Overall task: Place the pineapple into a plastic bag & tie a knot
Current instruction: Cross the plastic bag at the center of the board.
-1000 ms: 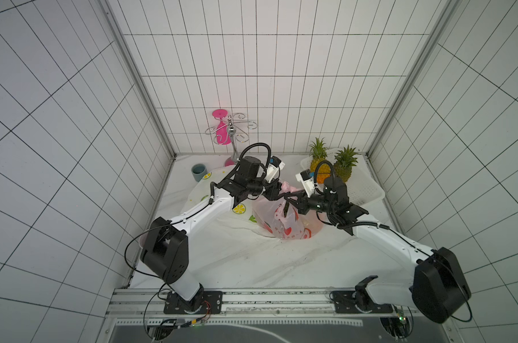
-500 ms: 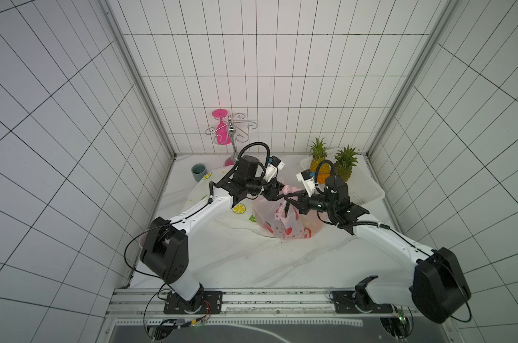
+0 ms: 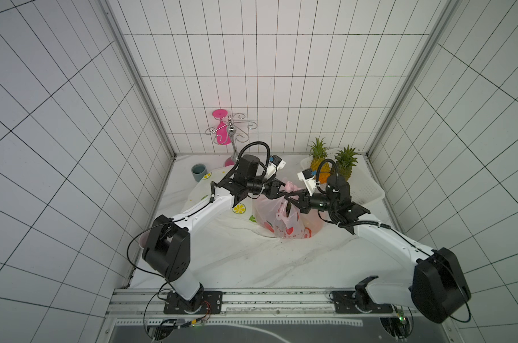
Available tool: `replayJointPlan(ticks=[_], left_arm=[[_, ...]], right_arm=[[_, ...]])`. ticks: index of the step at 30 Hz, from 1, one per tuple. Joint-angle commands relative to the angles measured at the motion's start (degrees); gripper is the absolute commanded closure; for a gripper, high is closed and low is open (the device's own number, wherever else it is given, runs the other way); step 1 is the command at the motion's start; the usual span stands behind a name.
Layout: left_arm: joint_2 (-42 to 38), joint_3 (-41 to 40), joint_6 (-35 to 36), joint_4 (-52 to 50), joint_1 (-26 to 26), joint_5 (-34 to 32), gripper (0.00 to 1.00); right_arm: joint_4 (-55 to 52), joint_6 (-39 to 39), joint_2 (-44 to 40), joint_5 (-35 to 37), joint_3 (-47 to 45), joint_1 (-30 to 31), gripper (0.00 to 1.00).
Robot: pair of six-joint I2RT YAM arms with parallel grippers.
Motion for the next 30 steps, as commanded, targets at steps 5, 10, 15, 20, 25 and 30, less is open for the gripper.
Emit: replayJointPlan(ticks=[5,10,15,20,25,30], left_arm=[[2.2,1.5,1.0,-1.7,0.2,1.9,0.56],[3.4,3.2,2.9,-5.4,-0.1,0.7,0.55],[4.7,4.4,4.9,-8.7,-0.5,-0.9,0.56],[5.4,4.3,5.2,-9.0,-1.0,-0.1,0.59],[6.6,5.4,6.6,-11.2,-1.8,0.4,0.75],[6.9,5.5,6.3,-10.6,-1.9,1.8,1.00]], right_arm=[[2.0,-1.4,2.9,-1.3,3.0,0.6,1.00],[2.3,-1.6,4.4,-2.7,4.3,1.4,1.00],[3.3,-1.3,3.6,-3.1,4.5,2.5,1.00],[4.2,-1.0,2.7,-2.5,4.7,2.7,1.00],[4.2,-1.1,2.6,-1.9,5.7,2.7,1.00],[4.0,-1.3,2.8,-1.8,6.8,2.6,1.00]])
